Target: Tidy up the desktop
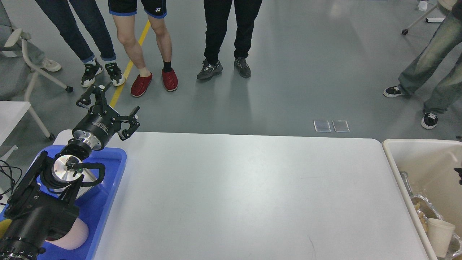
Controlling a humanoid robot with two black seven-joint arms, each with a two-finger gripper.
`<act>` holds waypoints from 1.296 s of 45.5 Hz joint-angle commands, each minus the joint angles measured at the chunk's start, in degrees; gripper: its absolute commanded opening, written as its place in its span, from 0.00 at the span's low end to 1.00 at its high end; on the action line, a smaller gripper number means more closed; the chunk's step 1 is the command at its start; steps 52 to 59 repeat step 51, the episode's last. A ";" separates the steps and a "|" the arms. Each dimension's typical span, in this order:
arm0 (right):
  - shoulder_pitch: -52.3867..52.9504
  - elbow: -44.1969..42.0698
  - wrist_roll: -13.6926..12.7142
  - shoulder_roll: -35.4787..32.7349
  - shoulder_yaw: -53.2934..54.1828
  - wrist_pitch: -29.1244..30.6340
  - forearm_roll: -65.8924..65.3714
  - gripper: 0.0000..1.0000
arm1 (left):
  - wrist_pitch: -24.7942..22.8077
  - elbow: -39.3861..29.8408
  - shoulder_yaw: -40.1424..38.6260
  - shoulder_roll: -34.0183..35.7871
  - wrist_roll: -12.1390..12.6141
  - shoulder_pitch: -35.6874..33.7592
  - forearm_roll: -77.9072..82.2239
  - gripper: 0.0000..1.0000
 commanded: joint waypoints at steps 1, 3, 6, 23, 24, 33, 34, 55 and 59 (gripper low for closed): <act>3.19 0.72 0.02 2.90 5.30 0.06 -0.01 1.00 | 0.09 0.00 -0.15 -0.01 0.00 -0.03 0.00 0.97; 3.72 1.42 0.02 3.87 6.36 0.06 -0.01 1.00 | 0.00 0.00 -0.24 -0.01 0.00 -0.03 0.00 0.97; 3.99 3.70 0.02 5.19 7.68 0.06 -0.01 1.00 | 0.09 0.00 -0.24 -0.09 0.00 0.06 0.00 0.97; 1.70 24.54 8.98 8.17 14.10 0.06 0.08 1.00 | 0.00 0.00 -0.33 -0.09 0.00 0.41 0.00 0.97; 1.62 24.80 9.60 8.53 14.18 0.06 0.00 1.00 | 0.00 0.00 -0.33 -0.09 0.00 0.41 -0.09 0.97; -3.56 28.93 12.50 14.41 19.19 0.15 0.08 1.00 | 0.09 0.00 -0.42 -0.09 0.00 0.68 0.00 0.97; -4.27 29.11 12.50 15.29 19.98 0.15 0.08 1.00 | 0.00 0.00 -0.42 -0.09 0.00 0.76 0.00 0.97; -9.20 29.46 15.75 22.24 26.31 -0.03 -0.01 1.00 | 0.00 0.09 -0.42 -0.45 0.00 0.94 0.00 0.97; -9.20 29.46 15.75 22.24 26.31 -0.03 -0.01 1.00 | 0.00 0.09 -0.42 -0.45 0.00 0.94 0.00 0.97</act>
